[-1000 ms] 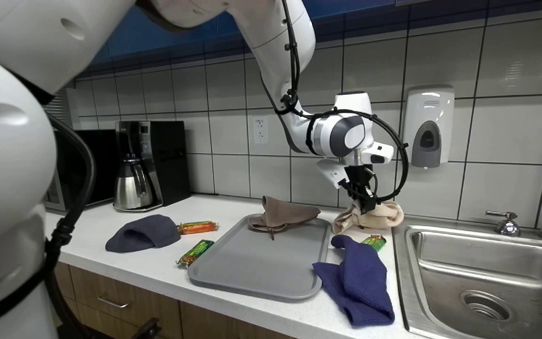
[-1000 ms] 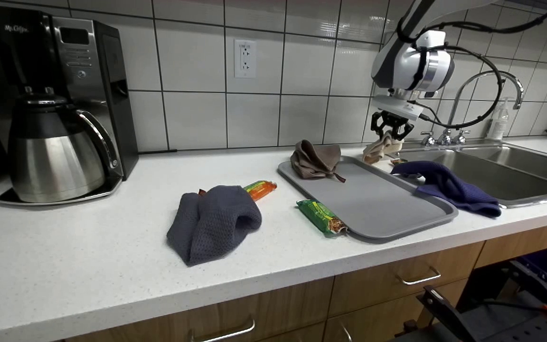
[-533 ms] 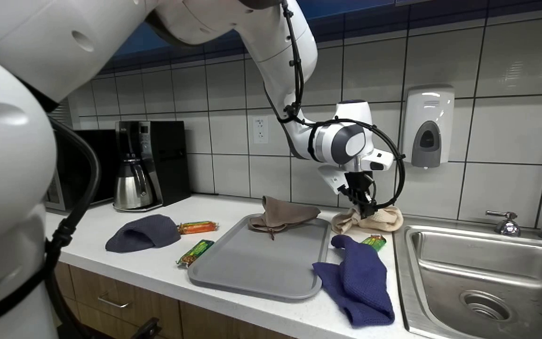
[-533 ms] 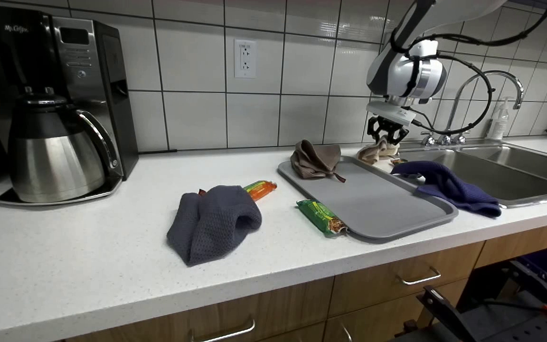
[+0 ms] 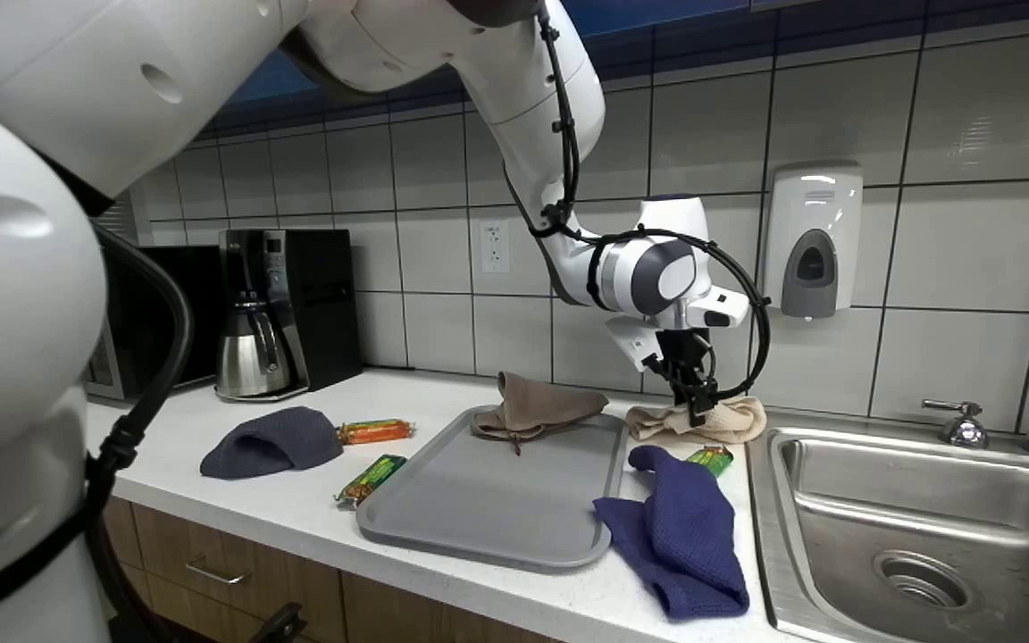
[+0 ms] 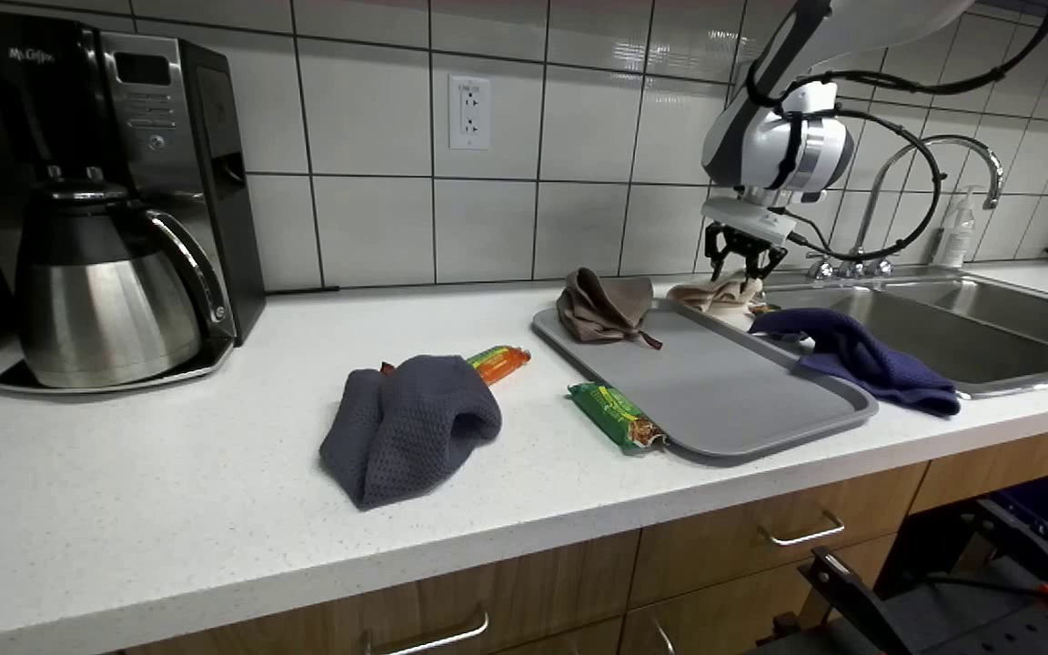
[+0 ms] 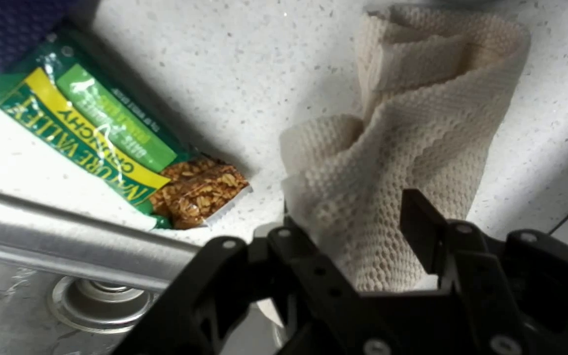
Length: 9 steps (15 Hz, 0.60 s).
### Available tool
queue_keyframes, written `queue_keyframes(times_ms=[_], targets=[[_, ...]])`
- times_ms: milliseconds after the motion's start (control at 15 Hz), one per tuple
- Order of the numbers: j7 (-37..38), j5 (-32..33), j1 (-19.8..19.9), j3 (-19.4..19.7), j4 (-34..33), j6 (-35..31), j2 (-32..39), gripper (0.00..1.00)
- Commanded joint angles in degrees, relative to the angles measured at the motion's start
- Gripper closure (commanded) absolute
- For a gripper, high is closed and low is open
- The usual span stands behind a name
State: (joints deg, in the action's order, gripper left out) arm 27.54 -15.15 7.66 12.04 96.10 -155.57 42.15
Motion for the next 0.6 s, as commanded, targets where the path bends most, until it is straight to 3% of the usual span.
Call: queue_keyframes(times_ms=[0, 133, 533], targets=[[0.7, -0.3, -0.2, 0.1, -0.1, 1.8, -1.6, 0.12], [0.6, -0.2, -0.6, 0.1, 0.8, 1.5, -2.5, 0.01], [0.4, 0.4, -2.0, 0.3, 3.8, 1.1, -6.0, 0.0]])
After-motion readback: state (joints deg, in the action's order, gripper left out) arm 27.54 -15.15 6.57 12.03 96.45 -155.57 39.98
